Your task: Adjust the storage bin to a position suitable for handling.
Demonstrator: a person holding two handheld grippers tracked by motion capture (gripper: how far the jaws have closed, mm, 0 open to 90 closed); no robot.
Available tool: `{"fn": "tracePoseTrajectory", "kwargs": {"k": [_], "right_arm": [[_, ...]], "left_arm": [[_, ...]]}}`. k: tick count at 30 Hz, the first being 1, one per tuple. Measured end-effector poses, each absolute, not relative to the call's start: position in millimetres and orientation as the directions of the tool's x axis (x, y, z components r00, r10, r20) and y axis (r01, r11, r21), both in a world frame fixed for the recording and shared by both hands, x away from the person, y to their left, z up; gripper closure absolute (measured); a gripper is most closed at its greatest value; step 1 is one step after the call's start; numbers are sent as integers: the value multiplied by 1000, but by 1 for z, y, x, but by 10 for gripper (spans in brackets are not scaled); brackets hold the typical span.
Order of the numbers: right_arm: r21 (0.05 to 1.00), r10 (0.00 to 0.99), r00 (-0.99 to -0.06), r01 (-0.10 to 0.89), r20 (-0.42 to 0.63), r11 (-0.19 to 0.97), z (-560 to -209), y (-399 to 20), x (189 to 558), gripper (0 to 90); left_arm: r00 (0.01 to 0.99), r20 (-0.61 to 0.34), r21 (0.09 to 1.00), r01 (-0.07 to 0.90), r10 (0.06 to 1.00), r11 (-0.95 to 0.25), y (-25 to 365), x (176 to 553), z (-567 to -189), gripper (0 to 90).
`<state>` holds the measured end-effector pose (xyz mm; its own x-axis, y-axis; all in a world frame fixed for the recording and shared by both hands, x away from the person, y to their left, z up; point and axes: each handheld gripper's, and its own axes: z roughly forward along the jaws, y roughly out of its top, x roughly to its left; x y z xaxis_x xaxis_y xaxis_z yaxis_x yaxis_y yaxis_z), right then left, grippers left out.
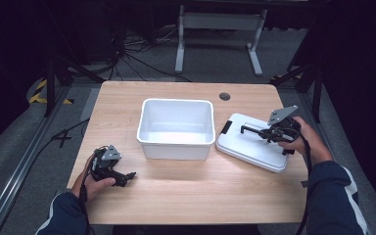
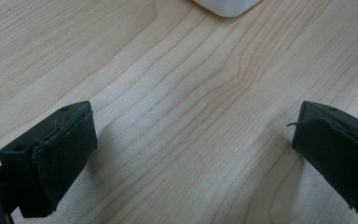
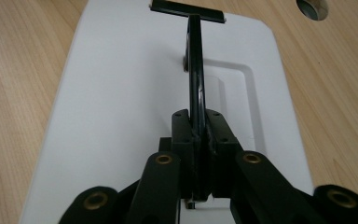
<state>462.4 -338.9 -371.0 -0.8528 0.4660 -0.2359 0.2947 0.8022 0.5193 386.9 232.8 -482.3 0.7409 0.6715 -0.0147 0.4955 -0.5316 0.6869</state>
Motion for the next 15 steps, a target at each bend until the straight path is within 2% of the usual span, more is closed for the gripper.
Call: {"fn": "tracePoseTrajectory", "kwargs": {"k": [15], "right_arm": [[496,504,-832,346,-230,797,-393,-340,470,842]], "left_arm": [[748,-11,685,489,664,-540,233,388,-482,2]]}}
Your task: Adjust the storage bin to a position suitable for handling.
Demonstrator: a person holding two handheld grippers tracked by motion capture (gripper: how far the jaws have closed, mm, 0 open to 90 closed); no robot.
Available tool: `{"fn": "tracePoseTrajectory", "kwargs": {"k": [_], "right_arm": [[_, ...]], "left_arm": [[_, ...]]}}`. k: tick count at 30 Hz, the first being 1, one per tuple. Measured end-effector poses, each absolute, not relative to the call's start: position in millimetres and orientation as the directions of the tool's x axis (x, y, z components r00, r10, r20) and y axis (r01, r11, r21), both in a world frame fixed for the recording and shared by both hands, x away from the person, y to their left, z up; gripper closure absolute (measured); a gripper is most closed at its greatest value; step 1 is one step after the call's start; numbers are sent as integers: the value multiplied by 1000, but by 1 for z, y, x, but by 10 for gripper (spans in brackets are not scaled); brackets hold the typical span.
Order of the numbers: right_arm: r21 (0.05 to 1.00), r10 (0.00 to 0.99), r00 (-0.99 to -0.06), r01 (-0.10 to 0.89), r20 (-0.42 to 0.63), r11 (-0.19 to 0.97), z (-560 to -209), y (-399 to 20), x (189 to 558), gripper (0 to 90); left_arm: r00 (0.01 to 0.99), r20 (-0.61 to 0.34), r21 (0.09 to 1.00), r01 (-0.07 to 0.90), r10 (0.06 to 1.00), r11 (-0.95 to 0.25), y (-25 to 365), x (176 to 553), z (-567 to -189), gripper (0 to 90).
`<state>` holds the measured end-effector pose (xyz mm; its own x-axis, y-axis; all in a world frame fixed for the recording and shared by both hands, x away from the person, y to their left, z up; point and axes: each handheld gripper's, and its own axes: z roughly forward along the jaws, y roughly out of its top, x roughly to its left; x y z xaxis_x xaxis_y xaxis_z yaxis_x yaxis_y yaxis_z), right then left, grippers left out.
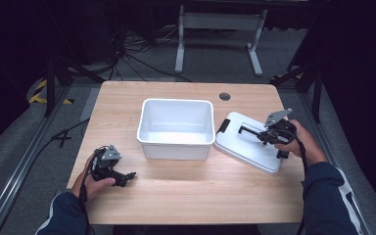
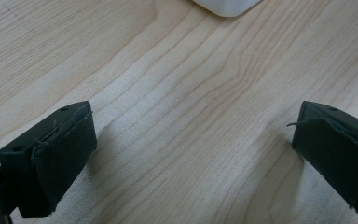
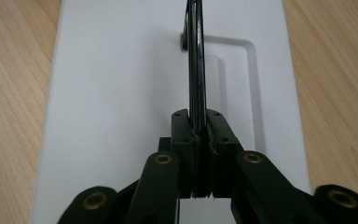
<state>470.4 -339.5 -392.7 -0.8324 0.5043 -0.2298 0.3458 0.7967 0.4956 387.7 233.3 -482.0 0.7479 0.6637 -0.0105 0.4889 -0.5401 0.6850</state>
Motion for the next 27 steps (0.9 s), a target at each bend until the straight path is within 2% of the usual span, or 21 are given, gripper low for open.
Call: {"fn": "tracePoseTrajectory", "kwargs": {"k": [5,15,17,19,20,21,22,27], "right_arm": [[500,518,-822,354,-236,791,-393,-339,472,831],[578,560,-797,354,-225,735,-379,-347,459,694],[603,569,-791,345,-226,719,-376,-349,455,641],[619,581,-783,346,-224,705,-374,-349,453,640],[633,581,-783,338,-221,696,-373,-349,449,596],[633,581,-783,338,-221,696,-373,-349,449,596],[638,594,-773,345,-223,689,-372,-348,444,555],[658,623,-750,355,-224,664,-372,-345,432,464]], "left_arm": [[748,-10,685,489,664,-540,233,388,-482,2],[744,-14,686,493,668,-535,233,387,-482,2],[748,-10,685,489,664,-541,233,388,-482,2],[748,-10,685,488,663,-541,233,388,-482,2],[749,-10,685,488,662,-541,233,388,-482,2],[749,-10,684,489,663,-541,233,388,-482,2],[747,-16,685,492,665,-537,233,388,-482,2],[746,-18,687,493,666,-534,233,388,-482,2]]}}
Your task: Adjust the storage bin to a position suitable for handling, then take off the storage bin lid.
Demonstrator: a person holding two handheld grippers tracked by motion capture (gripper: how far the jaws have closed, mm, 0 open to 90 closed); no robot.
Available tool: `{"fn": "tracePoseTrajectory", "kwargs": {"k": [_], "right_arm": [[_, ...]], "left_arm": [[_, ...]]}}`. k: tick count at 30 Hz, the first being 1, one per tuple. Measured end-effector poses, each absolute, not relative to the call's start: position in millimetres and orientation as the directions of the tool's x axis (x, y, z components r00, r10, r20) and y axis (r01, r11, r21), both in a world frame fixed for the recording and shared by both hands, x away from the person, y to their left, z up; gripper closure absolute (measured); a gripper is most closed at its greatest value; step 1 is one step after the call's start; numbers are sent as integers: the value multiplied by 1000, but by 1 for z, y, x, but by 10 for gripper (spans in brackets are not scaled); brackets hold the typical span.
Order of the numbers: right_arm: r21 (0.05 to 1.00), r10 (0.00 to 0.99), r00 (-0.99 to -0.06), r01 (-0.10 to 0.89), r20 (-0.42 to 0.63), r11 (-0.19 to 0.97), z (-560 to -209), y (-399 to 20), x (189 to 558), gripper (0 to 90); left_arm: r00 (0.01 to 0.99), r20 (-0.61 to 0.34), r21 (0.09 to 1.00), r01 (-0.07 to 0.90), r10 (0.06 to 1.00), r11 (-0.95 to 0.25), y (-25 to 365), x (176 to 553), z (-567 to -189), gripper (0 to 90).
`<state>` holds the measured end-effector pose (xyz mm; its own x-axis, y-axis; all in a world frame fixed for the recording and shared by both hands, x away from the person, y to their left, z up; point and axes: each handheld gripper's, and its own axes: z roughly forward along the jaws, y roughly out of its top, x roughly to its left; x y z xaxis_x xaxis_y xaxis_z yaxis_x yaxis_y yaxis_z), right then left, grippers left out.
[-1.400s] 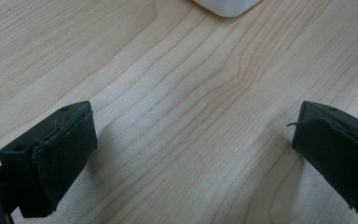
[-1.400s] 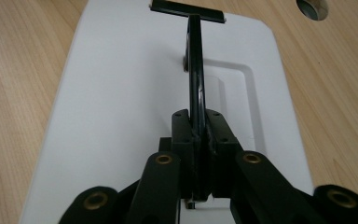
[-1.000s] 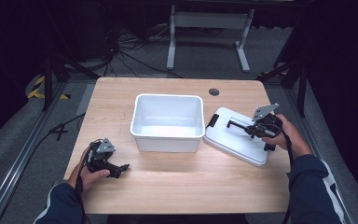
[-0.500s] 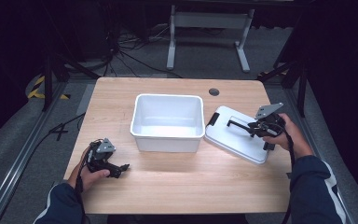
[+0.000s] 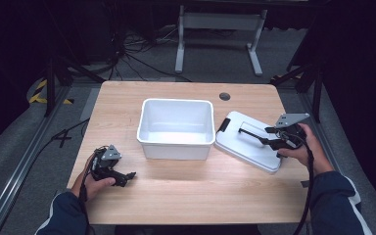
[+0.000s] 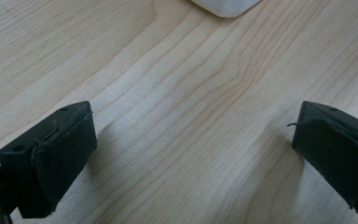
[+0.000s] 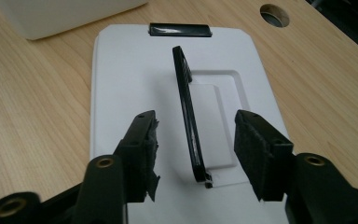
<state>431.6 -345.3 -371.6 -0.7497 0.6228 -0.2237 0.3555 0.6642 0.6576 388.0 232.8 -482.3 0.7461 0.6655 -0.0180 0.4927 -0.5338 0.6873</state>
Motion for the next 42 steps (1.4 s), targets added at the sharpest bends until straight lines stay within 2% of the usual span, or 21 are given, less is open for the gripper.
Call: {"fn": "tracePoseTrajectory", "kwargs": {"k": [9,22,34,42], "right_arm": [[688,674,-703,374,-227,622,-369,-345,404,371],[688,683,-691,377,-237,620,-378,-347,383,347],[703,655,-700,311,-286,639,-392,-353,353,334],[733,696,-678,347,-235,585,-413,-370,335,321]], "left_arm": [[759,-16,688,481,651,-543,232,391,-482,1],[753,-13,688,484,658,-540,232,390,-482,5],[751,-11,691,483,660,-539,232,389,-482,4],[753,-10,690,481,658,-540,232,389,-482,4]]}}
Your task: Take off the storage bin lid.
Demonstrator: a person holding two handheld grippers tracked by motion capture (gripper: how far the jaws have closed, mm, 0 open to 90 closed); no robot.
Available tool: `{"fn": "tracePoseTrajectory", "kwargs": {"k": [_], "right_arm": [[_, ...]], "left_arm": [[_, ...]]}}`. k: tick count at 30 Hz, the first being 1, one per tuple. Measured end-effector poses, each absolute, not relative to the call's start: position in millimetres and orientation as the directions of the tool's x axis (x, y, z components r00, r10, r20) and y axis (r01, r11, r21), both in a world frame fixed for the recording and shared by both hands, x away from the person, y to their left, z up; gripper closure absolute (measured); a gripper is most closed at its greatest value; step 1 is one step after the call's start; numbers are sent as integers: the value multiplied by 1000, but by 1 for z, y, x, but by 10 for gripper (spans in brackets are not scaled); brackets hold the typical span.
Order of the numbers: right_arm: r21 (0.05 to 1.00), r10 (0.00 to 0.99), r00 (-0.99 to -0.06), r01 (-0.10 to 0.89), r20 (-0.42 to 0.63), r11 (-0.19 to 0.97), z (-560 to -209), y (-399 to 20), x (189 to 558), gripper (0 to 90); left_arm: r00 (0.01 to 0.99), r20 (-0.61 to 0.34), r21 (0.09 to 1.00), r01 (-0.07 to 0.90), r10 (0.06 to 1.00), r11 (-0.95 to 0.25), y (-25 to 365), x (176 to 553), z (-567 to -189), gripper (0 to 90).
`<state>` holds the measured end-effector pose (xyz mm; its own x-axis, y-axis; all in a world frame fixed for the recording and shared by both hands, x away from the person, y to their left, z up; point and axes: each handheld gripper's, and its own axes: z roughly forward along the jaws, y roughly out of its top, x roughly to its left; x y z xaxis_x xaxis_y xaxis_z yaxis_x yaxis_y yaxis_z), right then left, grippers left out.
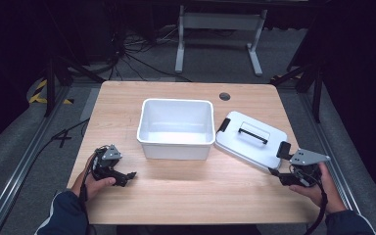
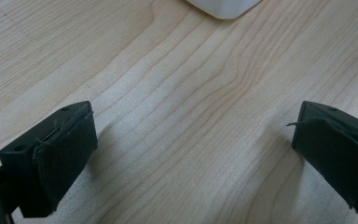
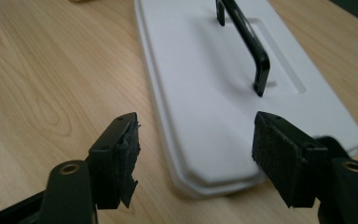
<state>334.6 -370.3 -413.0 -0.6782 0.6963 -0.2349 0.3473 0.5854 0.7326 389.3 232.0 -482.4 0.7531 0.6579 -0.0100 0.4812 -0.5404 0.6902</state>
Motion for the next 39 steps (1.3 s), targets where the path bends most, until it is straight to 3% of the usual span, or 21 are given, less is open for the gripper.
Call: {"fn": "tracePoseTrajectory", "kwargs": {"k": [16,21,26,39], "right_arm": [[735,777,-613,460,-142,498,-463,-391,316,256],[750,813,-576,503,-80,430,-467,-397,319,199],[742,815,-578,533,-31,407,-468,-400,322,197],[742,815,-579,533,-32,407,-468,-400,322,196]], "left_arm": [[758,-16,685,484,652,-545,231,391,-482,2],[757,-11,685,482,654,-547,231,391,-482,3],[751,-12,689,485,661,-539,231,390,-482,4],[750,-13,686,488,661,-540,231,389,-482,5]]}}
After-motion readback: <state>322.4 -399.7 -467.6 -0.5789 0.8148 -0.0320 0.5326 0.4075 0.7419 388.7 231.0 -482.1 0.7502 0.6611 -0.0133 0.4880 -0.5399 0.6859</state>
